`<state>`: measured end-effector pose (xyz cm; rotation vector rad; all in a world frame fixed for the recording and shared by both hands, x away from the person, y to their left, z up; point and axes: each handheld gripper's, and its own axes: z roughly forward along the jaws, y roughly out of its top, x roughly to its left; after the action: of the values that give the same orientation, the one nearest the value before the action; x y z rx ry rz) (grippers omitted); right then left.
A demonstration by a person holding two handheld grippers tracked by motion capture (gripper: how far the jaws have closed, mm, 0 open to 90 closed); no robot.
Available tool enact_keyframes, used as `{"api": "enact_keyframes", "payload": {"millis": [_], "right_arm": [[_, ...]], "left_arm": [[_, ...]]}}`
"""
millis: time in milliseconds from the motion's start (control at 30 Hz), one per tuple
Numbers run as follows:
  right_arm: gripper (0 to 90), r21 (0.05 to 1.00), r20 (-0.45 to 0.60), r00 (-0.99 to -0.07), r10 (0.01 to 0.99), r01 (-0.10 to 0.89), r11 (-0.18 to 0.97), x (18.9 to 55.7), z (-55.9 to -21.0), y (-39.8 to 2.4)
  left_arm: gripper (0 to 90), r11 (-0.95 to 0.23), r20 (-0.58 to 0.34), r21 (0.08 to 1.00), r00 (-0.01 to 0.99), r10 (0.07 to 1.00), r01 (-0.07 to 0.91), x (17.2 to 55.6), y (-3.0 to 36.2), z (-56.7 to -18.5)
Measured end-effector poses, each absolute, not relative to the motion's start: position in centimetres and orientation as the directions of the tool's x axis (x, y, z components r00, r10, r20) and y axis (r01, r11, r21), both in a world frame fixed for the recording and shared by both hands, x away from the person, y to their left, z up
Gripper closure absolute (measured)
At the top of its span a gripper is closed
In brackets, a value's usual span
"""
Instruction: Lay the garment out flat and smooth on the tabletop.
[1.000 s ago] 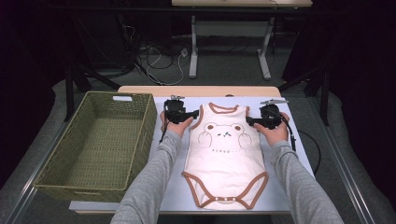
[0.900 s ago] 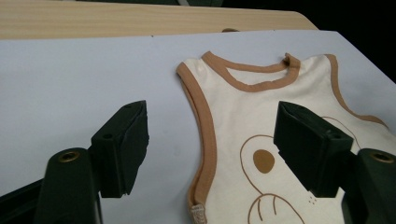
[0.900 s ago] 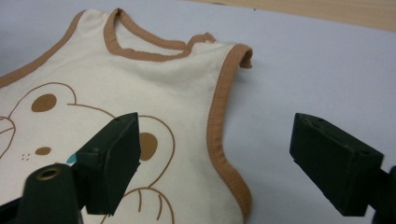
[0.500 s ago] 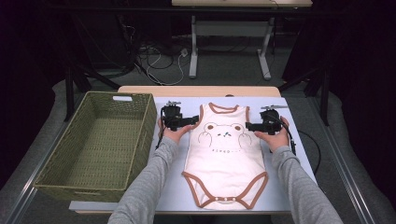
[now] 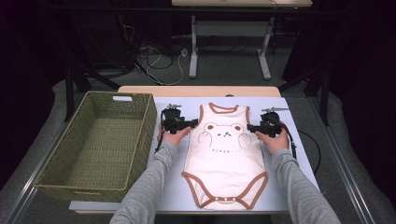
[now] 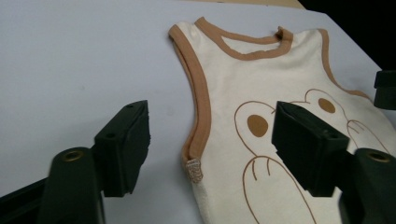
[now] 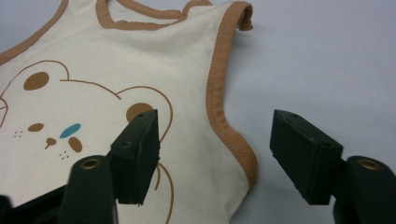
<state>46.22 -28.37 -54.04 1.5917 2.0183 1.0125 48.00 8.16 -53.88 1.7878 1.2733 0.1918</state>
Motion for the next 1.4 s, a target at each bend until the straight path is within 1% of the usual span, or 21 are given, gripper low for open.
{"api": "enact_keyframes", "payload": {"millis": [67,167,200,267,433,467,533,633,667,733,833,933,1033,1100,1200,1300,1400], "right_arm": [[39.5,0.734,0.138,-0.292,0.946,0.671,0.1,46.2,-54.2,-28.5],[44.3,0.738,0.125,-0.286,0.95,0.667,0.104,46.0,-54.3,-28.5],[45.2,0.737,0.131,-0.283,0.95,0.669,0.098,46.0,-54.4,-28.5],[45.8,0.735,0.134,-0.283,0.95,0.671,0.096,46.0,-54.4,-28.6],[45.9,0.727,0.139,-0.267,0.954,0.681,0.085,46.0,-54.6,-28.6],[46.3,0.722,0.139,-0.267,0.954,0.686,0.086,46.0,-54.6,-28.6],[47.5,0.717,0.143,-0.251,0.957,0.693,0.075,45.9,-54.7,-28.5],[53.3,0.711,0.138,-0.195,0.971,0.702,0.04,45.9,-54.9,-28.8],[55.6,0.71,0.14,-0.182,0.973,0.703,0.029,45.9,-54.9,-29.0],[57.2,0.704,0.14,-0.162,0.977,0.71,0.017,45.9,-55.0,-29.4],[59.7,0.694,0.152,-0.162,0.975,0.719,0.011,46.0,-55.2,-29.8],[63.0,0.697,0.16,-0.184,0.97,0.717,0.021,46.1,-55.4,-29.9],[69.2,0.695,0.157,-0.194,0.968,0.719,0.032,46.0,-55.4,-29.6],[72.5,0.701,0.126,-0.21,0.97,0.711,0.063,46.0,-55.5,-29.3],[80.3,0.704,0.095,-0.234,0.968,0.703,0.101,45.9,-55.5,-28.9],[86.7,0.696,0.114,-0.234,0.966,0.713,0.09,45.9,-55.5,-28.7],[88.3,0.688,0.142,-0.23,0.963,0.722,0.071,45.9,-55.3,-28.8]], "left_arm": [[33.7,-0.052,-0.363,0.73,0.451,0.816,0.681,48.0,8.2,-54.0],[37.3,-0.059,-0.366,0.711,0.441,0.819,0.7,48.0,8.2,-54.3],[37.5,-0.057,-0.368,0.706,0.435,0.822,0.706,48.1,8.1,-54.4],[41.4,-0.066,-0.368,0.697,0.435,0.822,0.714,48.0,8.0,-54.7],[46.0,-0.077,-0.36,0.668,0.412,0.837,0.74,47.9,7.8,-55.5],[48.4,-0.074,-0.367,0.663,0.41,0.835,0.745,47.8,7.7,-55.7],[53.7,-0.099,-0.344,0.652,0.41,0.845,0.752,47.8,7.5,-55.9],[63.1,-0.118,-0.321,0.653,0.415,0.851,0.748,47.7,7.3,-55.9],[64.6,-0.114,-0.323,0.652,0.412,0.852,0.749,47.7,7.2,-55.9],[70.1,-0.126,-0.319,0.648,0.418,0.85,0.751,47.6,7.2,-55.9],[76.4,-0.132,-0.326,0.64,0.423,0.845,0.757,47.6,7.1,-55.9],[81.0,-0.136,-0.334,0.635,0.429,0.839,0.761,47.6,7.0,-56.0],[82.9,-0.136,-0.338,0.631,0.428,0.838,0.764,47.5,6.9,-56.0],[83.6,-0.133,-0.343,0.627,0.425,0.838,0.767,47.5,7.0,-55.9],[84.4,-0.134,-0.343,0.622,0.423,0.839,0.771,47.6,7.1,-55.9],[85.0,-0.135,-0.336,0.622,0.419,0.843,0.771,47.5,7.1,-55.9],[85.4,-0.141,-0.328,0.619,0.417,0.848,0.772,47.5,7.2,-55.8]]}}
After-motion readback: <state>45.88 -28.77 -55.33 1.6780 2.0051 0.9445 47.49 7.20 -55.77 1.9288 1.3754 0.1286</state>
